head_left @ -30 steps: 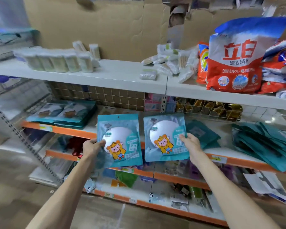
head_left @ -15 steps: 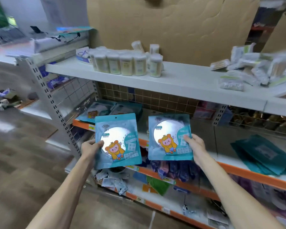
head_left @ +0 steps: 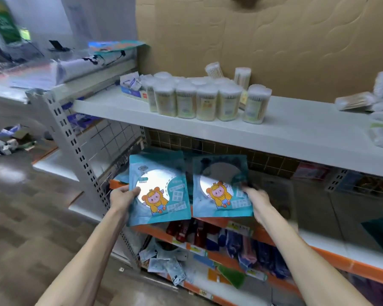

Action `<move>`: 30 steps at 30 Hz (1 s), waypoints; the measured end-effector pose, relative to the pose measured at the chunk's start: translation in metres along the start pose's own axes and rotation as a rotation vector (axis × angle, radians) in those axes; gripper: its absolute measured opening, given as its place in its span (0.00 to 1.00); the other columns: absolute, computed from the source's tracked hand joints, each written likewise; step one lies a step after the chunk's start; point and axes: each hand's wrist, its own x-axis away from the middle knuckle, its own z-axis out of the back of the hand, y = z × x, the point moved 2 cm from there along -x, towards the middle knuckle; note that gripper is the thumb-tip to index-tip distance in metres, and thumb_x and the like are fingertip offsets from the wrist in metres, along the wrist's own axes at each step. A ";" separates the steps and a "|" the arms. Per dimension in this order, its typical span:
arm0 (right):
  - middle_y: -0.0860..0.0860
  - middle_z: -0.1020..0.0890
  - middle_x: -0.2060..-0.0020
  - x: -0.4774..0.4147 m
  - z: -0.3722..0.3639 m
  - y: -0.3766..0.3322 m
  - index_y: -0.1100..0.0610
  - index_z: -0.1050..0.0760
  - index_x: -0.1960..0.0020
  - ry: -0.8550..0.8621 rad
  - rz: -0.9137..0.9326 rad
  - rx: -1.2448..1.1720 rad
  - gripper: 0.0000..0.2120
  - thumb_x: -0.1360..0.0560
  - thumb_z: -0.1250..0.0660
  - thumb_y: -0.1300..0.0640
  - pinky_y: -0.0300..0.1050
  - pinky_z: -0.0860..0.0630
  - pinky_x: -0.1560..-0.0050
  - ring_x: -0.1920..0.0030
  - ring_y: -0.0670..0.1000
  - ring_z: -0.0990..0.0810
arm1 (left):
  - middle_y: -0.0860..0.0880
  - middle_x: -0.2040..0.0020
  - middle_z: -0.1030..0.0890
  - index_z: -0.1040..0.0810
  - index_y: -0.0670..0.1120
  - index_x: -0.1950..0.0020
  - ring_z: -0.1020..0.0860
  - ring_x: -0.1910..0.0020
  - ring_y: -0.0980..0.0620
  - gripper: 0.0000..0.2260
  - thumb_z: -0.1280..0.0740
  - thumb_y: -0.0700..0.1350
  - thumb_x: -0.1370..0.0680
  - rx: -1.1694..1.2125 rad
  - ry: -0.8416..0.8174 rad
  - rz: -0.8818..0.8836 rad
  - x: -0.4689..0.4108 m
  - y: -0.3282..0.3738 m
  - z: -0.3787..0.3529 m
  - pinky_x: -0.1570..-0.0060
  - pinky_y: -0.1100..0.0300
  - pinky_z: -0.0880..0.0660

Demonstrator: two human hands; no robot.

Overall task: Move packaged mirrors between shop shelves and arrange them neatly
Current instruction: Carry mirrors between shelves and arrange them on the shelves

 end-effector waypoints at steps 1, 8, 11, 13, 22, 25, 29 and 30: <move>0.61 0.16 0.53 -0.009 -0.011 -0.004 0.63 0.24 0.42 -0.008 -0.019 -0.008 0.15 0.26 0.28 0.57 0.55 0.18 0.51 0.56 0.59 0.15 | 0.38 0.56 0.17 0.22 0.38 0.54 0.18 0.60 0.38 0.03 0.30 0.36 0.24 -0.008 0.006 -0.006 -0.014 0.007 0.001 0.51 0.40 0.20; 0.56 0.17 0.50 -0.049 -0.070 -0.025 0.56 0.23 0.42 -0.005 0.015 0.038 0.14 0.23 0.31 0.49 0.54 0.21 0.45 0.50 0.56 0.18 | 0.38 0.55 0.17 0.23 0.38 0.50 0.18 0.56 0.37 0.03 0.32 0.36 0.23 -0.041 -0.002 -0.004 -0.082 0.042 0.000 0.51 0.40 0.20; 0.56 0.17 0.50 -0.054 -0.081 -0.029 0.56 0.21 0.44 0.016 0.023 0.067 0.14 0.25 0.30 0.48 0.54 0.22 0.44 0.50 0.58 0.18 | 0.41 0.56 0.19 0.23 0.39 0.49 0.19 0.59 0.39 0.03 0.32 0.36 0.22 -0.069 -0.009 -0.003 -0.103 0.048 0.001 0.51 0.43 0.20; 0.56 0.16 0.50 -0.060 -0.088 -0.030 0.55 0.21 0.44 0.040 0.038 0.058 0.14 0.25 0.30 0.48 0.51 0.21 0.47 0.51 0.57 0.17 | 0.40 0.56 0.19 0.23 0.39 0.50 0.19 0.57 0.38 0.03 0.32 0.37 0.22 -0.072 -0.026 0.007 -0.121 0.052 0.001 0.50 0.40 0.20; 0.56 0.17 0.50 -0.052 -0.127 -0.030 0.56 0.22 0.43 0.182 0.015 -0.018 0.13 0.23 0.31 0.49 0.53 0.22 0.44 0.50 0.57 0.18 | 0.36 0.56 0.19 0.23 0.33 0.45 0.23 0.66 0.44 0.13 0.27 0.36 0.27 -0.201 -0.076 -0.028 -0.201 0.074 0.000 0.64 0.52 0.23; 0.55 0.19 0.54 -0.041 -0.140 -0.028 0.56 0.25 0.45 0.243 -0.009 -0.076 0.11 0.22 0.32 0.50 0.50 0.22 0.52 0.53 0.57 0.19 | 0.39 0.58 0.20 0.23 0.35 0.43 0.26 0.70 0.48 0.14 0.26 0.37 0.27 -0.211 -0.125 -0.057 -0.223 0.084 0.001 0.76 0.62 0.27; 0.56 0.20 0.52 -0.038 -0.154 -0.026 0.57 0.26 0.40 0.315 -0.002 -0.084 0.16 0.23 0.31 0.49 0.53 0.24 0.44 0.51 0.57 0.21 | 0.36 0.54 0.20 0.24 0.34 0.37 0.24 0.64 0.46 0.17 0.29 0.36 0.25 -0.198 -0.205 -0.082 -0.245 0.093 -0.001 0.69 0.57 0.27; 0.56 0.20 0.49 -0.038 -0.157 -0.026 0.57 0.27 0.39 0.332 0.001 -0.076 0.18 0.23 0.31 0.48 0.54 0.24 0.43 0.49 0.58 0.21 | 0.34 0.50 0.19 0.24 0.34 0.36 0.23 0.60 0.45 0.18 0.29 0.35 0.25 -0.203 -0.210 -0.083 -0.246 0.095 -0.001 0.68 0.56 0.26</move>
